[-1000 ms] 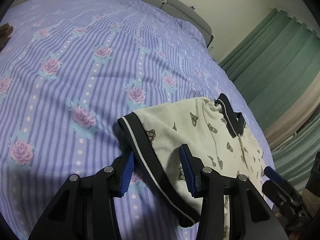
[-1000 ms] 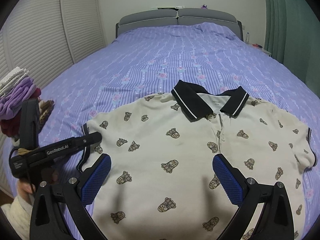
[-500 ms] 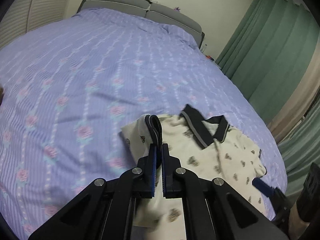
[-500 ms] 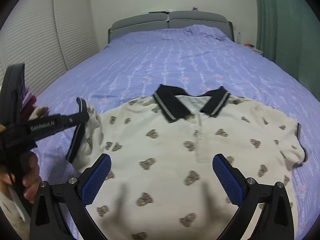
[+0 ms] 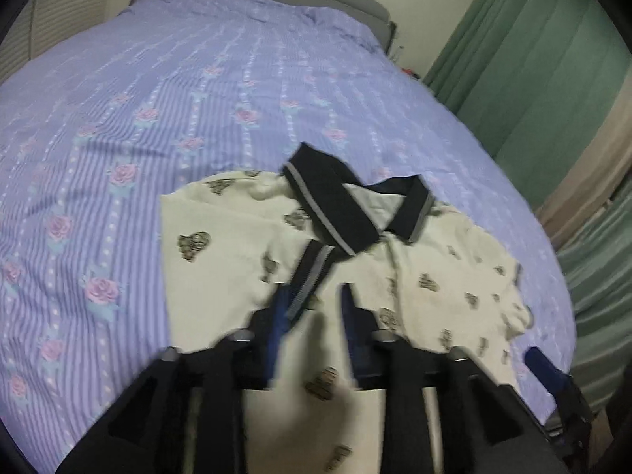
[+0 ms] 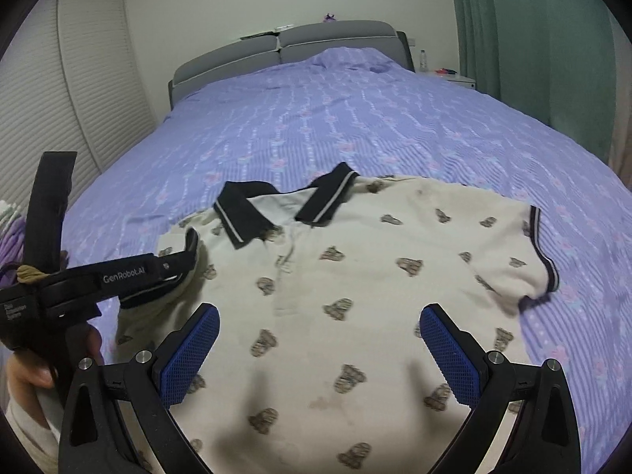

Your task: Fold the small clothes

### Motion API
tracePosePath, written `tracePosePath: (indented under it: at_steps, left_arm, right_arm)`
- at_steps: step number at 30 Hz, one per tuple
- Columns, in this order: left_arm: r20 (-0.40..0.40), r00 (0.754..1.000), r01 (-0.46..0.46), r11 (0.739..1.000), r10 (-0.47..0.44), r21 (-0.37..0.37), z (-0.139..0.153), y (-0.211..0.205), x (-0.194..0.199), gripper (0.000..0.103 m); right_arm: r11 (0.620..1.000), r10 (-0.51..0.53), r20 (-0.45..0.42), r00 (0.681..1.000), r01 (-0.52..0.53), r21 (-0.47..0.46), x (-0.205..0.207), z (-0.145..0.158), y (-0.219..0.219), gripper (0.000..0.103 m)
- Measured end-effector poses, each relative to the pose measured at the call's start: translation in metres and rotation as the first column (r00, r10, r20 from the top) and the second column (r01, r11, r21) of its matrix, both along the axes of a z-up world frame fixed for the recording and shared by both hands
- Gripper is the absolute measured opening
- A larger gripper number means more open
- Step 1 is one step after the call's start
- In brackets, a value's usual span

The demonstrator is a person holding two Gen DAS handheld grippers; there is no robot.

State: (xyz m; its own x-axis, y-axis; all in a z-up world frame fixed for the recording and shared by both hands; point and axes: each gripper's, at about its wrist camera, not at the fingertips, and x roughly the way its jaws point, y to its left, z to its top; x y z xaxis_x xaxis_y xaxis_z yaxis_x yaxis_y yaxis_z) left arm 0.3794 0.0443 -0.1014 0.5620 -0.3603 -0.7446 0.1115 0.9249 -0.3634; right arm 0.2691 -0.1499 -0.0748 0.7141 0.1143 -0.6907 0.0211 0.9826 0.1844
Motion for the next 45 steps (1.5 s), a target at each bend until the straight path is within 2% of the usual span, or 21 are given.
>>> tracePosePath:
  at_steps: [2, 3, 6, 8, 11, 14, 19, 22, 25, 29, 31, 33, 35, 36, 38, 41, 45]
  left_arm:
    - [0.057, 0.997, 0.053, 0.998, -0.052, -0.019, 0.016, 0.001, -0.015, 0.047]
    - [0.096, 0.993, 0.071, 0.997, -0.071, -0.005, 0.026, 0.002, -0.025, 0.050]
    - [0.184, 0.980, 0.071, 0.995, -0.082, 0.063, 0.043, 0.021, -0.054, 0.051]
    - [0.203, 0.975, 0.072, 0.993, -0.090, 0.098, 0.045, 0.034, -0.067, 0.051]
    - [0.186, 0.975, 0.093, 0.984, -0.120, 0.151, 0.033, 0.053, -0.083, 0.051]
    - [0.150, 0.977, 0.127, 0.981, -0.150, 0.149, 0.017, 0.060, -0.093, 0.050]
    - [0.208, 0.948, 0.201, 0.961, -0.239, 0.189, 0.009, 0.033, -0.104, 0.051]
    - [0.210, 0.944, 0.213, 0.956, -0.254, 0.199, 0.005, 0.020, -0.097, 0.051]
    - [0.165, 0.958, 0.211, 0.964, -0.236, 0.160, -0.007, 0.018, -0.087, 0.050]
    - [0.113, 0.977, 0.164, 0.978, -0.179, 0.129, -0.024, 0.021, -0.081, 0.036]
    - [0.112, 0.982, 0.139, 0.982, -0.153, 0.126, -0.026, 0.024, -0.079, 0.034]
    - [0.108, 0.983, 0.137, 0.982, -0.151, 0.128, -0.027, 0.023, -0.078, 0.034]
    - [0.108, 0.981, 0.139, 0.975, -0.159, 0.176, -0.028, 0.017, -0.078, 0.033]
    - [0.114, 0.980, 0.139, 0.972, -0.163, 0.192, -0.027, 0.015, -0.079, 0.025]
    - [0.129, 0.978, 0.131, 0.966, -0.162, 0.222, -0.025, 0.011, -0.082, 0.024]
    - [0.145, 0.974, 0.142, 0.971, -0.171, 0.190, -0.018, 0.010, -0.087, 0.024]
    - [0.138, 0.971, 0.165, 0.965, -0.195, 0.204, -0.018, 0.003, -0.090, 0.024]
  right_arm:
    - [1.000, -0.004, 0.001, 1.000, 0.004, -0.001, -0.002, 0.000, -0.003, 0.103]
    - [1.000, -0.006, 0.002, 1.000, 0.006, 0.000, -0.003, 0.000, -0.004, 0.103]
    - [1.000, -0.006, 0.001, 1.000, 0.006, 0.001, -0.006, 0.000, -0.005, 0.103]
    - [1.000, 0.001, 0.000, 1.000, -0.001, 0.000, -0.007, 0.000, -0.003, 0.103]
    - [1.000, 0.015, -0.005, 1.000, -0.015, -0.004, -0.011, -0.002, 0.004, 0.103]
    - [0.999, 0.033, -0.014, 0.999, -0.033, -0.004, -0.015, -0.004, 0.012, 0.103]
    - [0.998, 0.058, -0.033, 0.998, -0.059, -0.032, -0.018, -0.008, 0.024, 0.103]
    - [0.997, 0.057, -0.041, 0.998, -0.058, -0.042, -0.021, -0.009, 0.022, 0.103]
    - [0.998, 0.043, -0.041, 0.998, -0.045, -0.047, -0.023, -0.008, 0.016, 0.103]
    - [0.999, 0.020, -0.038, 0.999, -0.022, -0.041, -0.026, -0.006, 0.005, 0.103]
    - [0.999, 0.006, -0.042, 0.999, -0.008, -0.036, -0.027, -0.007, 0.000, 0.103]
    - [1.000, 0.000, -0.047, 0.999, -0.002, -0.027, -0.028, -0.008, -0.004, 0.103]
    - [1.000, -0.004, -0.050, 0.999, 0.003, -0.021, -0.029, -0.009, -0.007, 0.103]
    - [1.000, -0.005, -0.051, 0.999, 0.004, -0.020, -0.029, -0.009, -0.007, 0.103]
    - [1.000, -0.003, -0.052, 0.999, 0.002, -0.018, -0.030, -0.009, -0.007, 0.103]
    - [1.000, -0.001, -0.048, 0.999, 0.000, -0.019, -0.031, -0.009, -0.007, 0.103]
    - [1.000, 0.000, -0.047, 0.999, -0.001, -0.016, -0.032, -0.009, -0.008, 0.103]
